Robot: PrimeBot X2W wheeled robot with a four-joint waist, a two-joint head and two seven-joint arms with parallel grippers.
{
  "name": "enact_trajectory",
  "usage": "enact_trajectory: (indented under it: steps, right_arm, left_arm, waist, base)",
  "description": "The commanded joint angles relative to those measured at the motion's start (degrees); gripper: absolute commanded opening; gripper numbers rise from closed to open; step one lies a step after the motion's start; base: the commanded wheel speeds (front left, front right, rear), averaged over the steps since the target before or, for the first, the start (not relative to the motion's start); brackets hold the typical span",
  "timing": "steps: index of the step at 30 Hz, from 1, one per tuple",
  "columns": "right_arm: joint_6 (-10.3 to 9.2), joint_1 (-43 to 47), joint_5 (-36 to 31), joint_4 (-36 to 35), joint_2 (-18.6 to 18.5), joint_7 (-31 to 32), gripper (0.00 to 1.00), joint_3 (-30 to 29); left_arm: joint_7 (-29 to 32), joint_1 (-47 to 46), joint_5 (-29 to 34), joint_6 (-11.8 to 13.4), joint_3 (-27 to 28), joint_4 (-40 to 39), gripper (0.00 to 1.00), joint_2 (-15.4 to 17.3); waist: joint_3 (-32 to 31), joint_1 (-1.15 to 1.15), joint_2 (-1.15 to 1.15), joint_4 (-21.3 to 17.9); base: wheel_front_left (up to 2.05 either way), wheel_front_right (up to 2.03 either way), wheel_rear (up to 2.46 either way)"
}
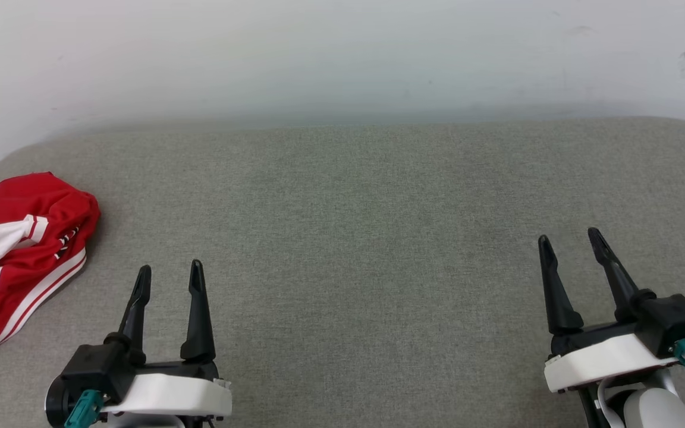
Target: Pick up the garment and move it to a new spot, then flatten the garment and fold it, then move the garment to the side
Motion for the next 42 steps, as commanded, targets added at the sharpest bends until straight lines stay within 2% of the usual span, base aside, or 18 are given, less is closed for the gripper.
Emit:
enact_trajectory:
  steps: [1,6,11,18,27,42]
  right_arm:
    - [-0.05,0.7,0.3,0.3,0.1,-0.4,1.00,-0.2]
    - [-0.05,0.4,-0.6,1.1,0.1,-1.0,1.00,-0.1]
    - [-0.05,0.4,-2.5,1.1,0.1,-1.5,1.00,0.2]
    - [-0.05,0.4,-5.0,0.8,0.1,-2.2,1.00,0.3]
    - [-0.06,0.7,-4.0,0.5,0.1,-2.1,1.00,1.1]
    - [-0.06,3.0,-1.7,2.5,0.1,-2.1,1.00,6.9]
  left_arm:
    - [-0.4,0.8,0.9,-0.9,0.6,-0.3,1.00,-0.3]
    - [-1.0,1.7,2.3,-5.4,2.7,1.4,1.00,-1.4]
    - [-1.5,1.9,3.2,-7.7,3.7,3.1,1.00,-1.8]
    - [-2.2,1.8,4.7,-8.0,3.4,3.3,1.00,-1.8]
    - [-2.1,1.0,4.3,-7.8,3.4,3.4,1.00,-1.8]
    - [-2.1,3.2,5.6,-7.7,5.7,4.5,1.00,-1.8]
  waist:
    - [0.0,0.00,0.00,0.0]
    - [0.0,0.00,0.00,-0.3]
    - [0.1,0.00,0.00,-0.4]
    - [0.3,0.00,0.00,-0.5]
    - [0.2,0.00,0.00,0.8]
    - [-1.7,0.00,0.00,10.9]
  base:
    - [0.00,0.00,0.00]
    - [0.00,0.00,0.00]
    - [0.00,0.00,0.00]
    - [0.00,0.00,0.00]
    - [0.00,0.00,0.00]
    - [0.00,0.00,0.00]
